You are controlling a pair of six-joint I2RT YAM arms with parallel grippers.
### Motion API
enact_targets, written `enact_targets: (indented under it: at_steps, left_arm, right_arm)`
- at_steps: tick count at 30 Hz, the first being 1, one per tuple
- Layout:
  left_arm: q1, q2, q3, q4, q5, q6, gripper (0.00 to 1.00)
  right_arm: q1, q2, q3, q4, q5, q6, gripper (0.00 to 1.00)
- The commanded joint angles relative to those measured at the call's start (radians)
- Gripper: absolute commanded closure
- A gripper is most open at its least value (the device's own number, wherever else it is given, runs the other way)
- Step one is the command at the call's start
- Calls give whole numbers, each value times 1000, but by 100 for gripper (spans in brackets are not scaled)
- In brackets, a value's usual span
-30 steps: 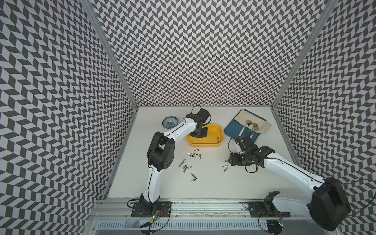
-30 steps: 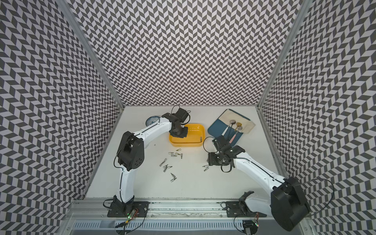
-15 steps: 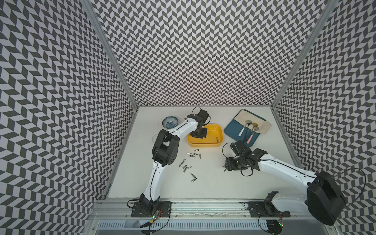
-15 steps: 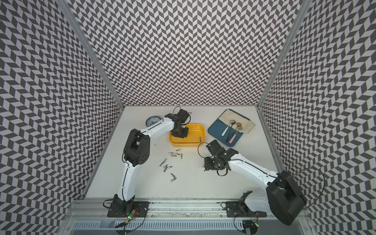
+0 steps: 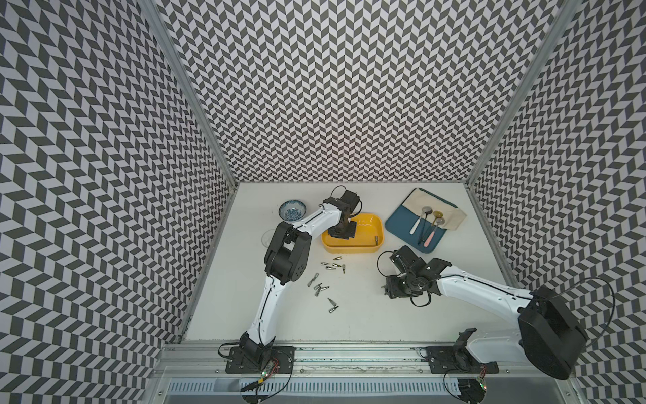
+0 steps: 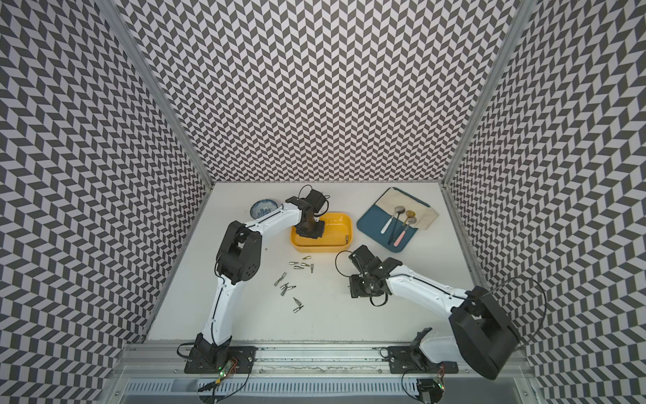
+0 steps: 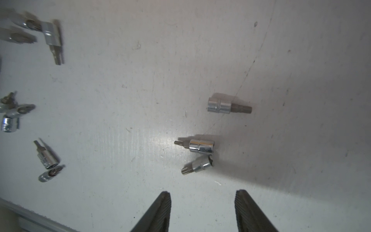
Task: Put the bit on the desktop into the storage box
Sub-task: Place the screwdriver bit in the storage box.
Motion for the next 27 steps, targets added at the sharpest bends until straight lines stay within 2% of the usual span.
enact_targets:
  at_steps: [1,10,13,23,27]
  left_arm:
    - [4,12,24,9,-5,11,96]
    - [4,7,23,5,-8,11,81]
    - [4,-1,26,2,-13,13,73]
    - [4,-40,32,-12,-31,13,65]
    - [4,-71,38,-19,-33,11,63]
  right_arm:
    - [6,34,0,34,50,2,46]
    - [6,94,22,63,67,-5,48]
    - [6,100,28,71,63,-5,49]
    - [6,149,48,81,65,-18,53]
    - [12,160,58,53,108,-20,53]
